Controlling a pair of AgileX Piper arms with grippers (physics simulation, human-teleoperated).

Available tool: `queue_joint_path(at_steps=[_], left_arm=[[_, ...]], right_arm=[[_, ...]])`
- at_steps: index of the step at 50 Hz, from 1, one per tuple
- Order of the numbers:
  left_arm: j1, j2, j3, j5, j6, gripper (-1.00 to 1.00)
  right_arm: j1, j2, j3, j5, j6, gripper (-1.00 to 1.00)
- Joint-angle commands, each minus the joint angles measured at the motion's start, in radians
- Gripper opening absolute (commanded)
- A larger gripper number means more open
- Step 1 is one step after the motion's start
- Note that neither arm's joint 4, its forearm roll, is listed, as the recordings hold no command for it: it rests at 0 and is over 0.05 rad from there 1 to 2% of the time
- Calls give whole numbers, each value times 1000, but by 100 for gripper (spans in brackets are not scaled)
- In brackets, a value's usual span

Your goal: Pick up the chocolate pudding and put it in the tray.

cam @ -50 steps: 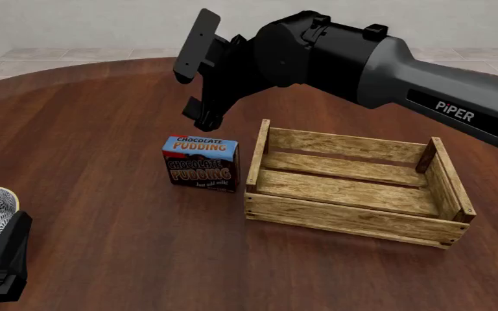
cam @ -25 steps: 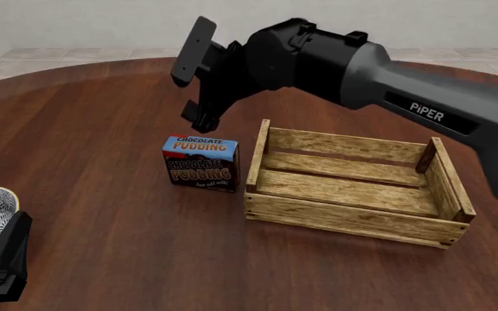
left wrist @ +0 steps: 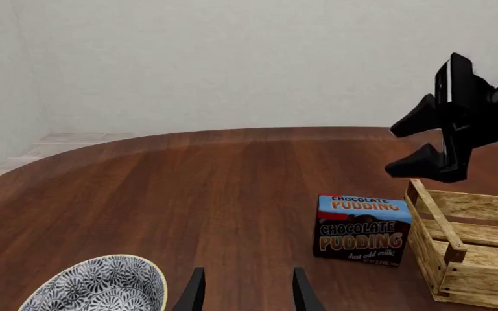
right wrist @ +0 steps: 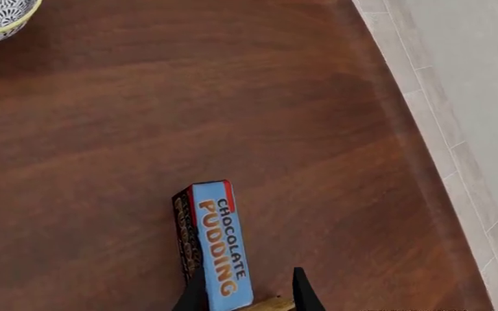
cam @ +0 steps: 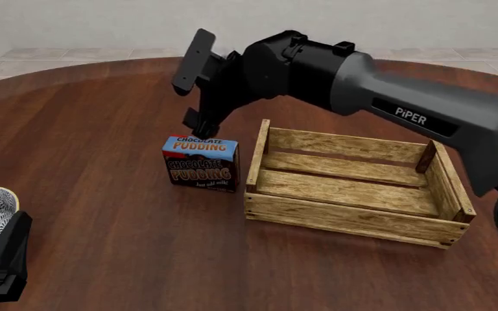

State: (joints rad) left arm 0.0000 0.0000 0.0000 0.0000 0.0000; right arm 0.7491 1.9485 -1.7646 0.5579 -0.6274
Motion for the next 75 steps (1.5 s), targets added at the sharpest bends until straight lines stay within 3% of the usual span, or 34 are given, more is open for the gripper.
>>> queue_joint_path(at_steps=[1, 37, 75], left_arm=[[0, 0, 0, 0, 0, 100], [0, 0, 0, 0, 0, 100], [0, 0, 0, 0, 0, 100]], right_arm=[[-11, 12, 8, -12, 6, 100], [-28, 50, 24, -39, 27, 100], [-34, 50, 11, 5, -6, 100]])
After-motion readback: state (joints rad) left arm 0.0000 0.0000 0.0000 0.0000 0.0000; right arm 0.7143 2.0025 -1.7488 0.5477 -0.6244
